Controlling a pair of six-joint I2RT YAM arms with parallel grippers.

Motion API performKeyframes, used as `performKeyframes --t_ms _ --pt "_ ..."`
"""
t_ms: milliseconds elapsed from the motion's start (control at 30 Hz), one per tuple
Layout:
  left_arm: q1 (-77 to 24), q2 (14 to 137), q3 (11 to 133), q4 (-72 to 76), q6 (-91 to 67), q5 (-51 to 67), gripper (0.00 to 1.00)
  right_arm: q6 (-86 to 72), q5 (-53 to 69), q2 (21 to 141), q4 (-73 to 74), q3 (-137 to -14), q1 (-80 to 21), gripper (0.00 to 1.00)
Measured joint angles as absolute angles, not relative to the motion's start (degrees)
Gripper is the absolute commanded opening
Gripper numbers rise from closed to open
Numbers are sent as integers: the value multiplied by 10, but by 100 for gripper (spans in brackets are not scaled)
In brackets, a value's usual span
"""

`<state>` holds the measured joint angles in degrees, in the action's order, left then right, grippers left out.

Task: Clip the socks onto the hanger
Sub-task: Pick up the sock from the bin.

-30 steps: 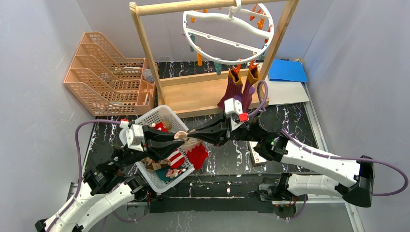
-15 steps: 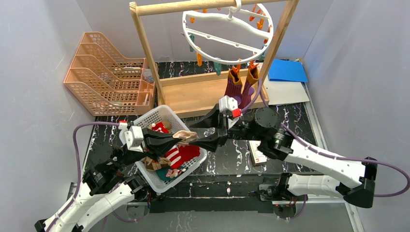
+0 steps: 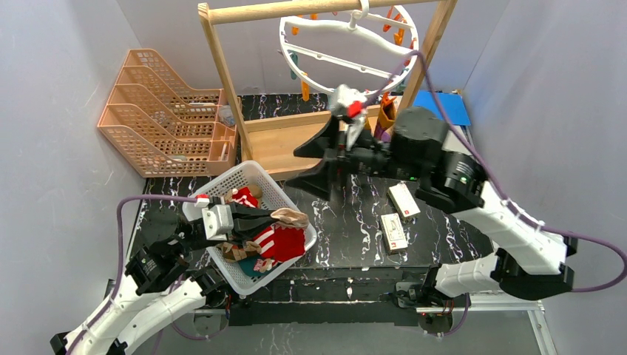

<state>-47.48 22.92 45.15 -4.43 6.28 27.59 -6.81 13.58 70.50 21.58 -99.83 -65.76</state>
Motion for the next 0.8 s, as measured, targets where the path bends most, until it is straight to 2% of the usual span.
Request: performKeyframes --t_ms 300,800 --pt "-475 257 461 -51 89 294 0 -103 138 818 404 -1067 -658 65" --pt "-475 257 465 -66 106 290 0 -110 143 825 498 -1110 -666 63"
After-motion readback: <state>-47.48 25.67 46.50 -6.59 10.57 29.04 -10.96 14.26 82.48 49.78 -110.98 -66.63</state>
